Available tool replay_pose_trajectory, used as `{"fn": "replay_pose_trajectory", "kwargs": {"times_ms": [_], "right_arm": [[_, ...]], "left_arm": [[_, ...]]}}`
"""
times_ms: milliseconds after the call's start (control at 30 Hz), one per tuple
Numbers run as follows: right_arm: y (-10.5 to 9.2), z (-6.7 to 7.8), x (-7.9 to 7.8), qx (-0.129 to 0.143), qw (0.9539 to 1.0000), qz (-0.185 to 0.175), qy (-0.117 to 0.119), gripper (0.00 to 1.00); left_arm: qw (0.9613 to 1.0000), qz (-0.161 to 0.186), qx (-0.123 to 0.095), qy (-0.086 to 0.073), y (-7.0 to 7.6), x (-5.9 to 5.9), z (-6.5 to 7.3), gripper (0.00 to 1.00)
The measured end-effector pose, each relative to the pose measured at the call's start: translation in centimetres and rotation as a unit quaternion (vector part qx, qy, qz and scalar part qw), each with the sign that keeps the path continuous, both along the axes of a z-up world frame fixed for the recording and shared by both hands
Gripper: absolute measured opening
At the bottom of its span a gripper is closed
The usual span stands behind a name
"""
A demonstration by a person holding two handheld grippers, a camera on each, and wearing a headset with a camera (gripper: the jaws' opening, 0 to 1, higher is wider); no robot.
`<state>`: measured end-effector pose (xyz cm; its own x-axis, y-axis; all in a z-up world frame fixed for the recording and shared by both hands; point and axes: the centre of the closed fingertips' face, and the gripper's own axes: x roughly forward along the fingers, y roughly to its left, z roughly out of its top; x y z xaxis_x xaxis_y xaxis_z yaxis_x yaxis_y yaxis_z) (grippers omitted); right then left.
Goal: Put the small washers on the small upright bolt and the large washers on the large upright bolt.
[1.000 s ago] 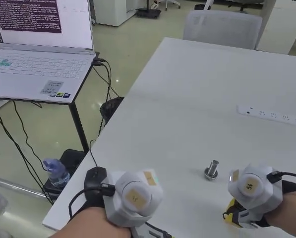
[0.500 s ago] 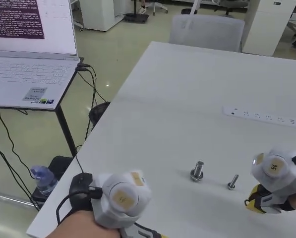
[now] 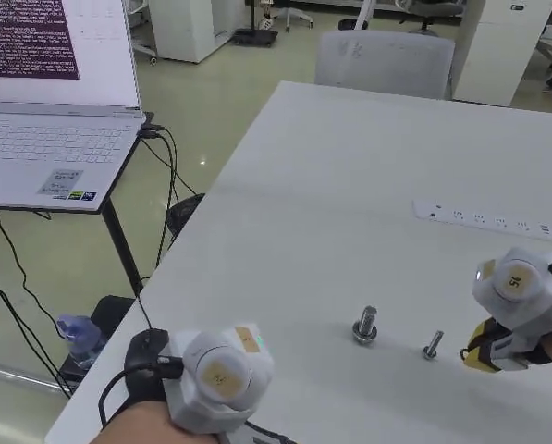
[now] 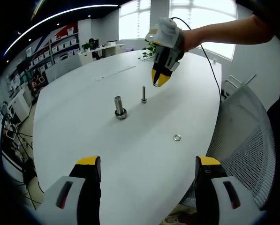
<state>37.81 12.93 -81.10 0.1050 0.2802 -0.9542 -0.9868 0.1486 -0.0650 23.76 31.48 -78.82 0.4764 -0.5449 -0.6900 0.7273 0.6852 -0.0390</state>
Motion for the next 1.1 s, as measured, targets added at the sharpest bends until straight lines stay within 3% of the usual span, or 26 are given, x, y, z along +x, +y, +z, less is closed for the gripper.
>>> {"fn": "replay_pose_trajectory", "kwargs": {"times_ms": [333,433,533,1100], "right_arm": [[2.0,0.8,1.8,0.013,0.9999,0.001,-0.008,0.13],[2.7,0.8,1.7,0.015,0.9998,0.000,-0.011,0.13],[3.2,0.7,1.4,0.016,0.9998,-0.002,-0.006,0.13],[3.1,-0.1,1.1,0.001,1.0000,0.009,-0.004,0.13]], "left_arm": [[1.0000,0.004,-0.002,-0.002,0.3,0.4,0.1,0.82],[0.9999,0.005,-0.012,-0.003,0.2,0.4,0.4,0.82],[1.0000,0.004,-0.009,-0.001,0.2,0.3,0.3,0.83],[0.9999,-0.002,-0.007,0.008,-0.1,-0.2,-0.1,0.79]]}}
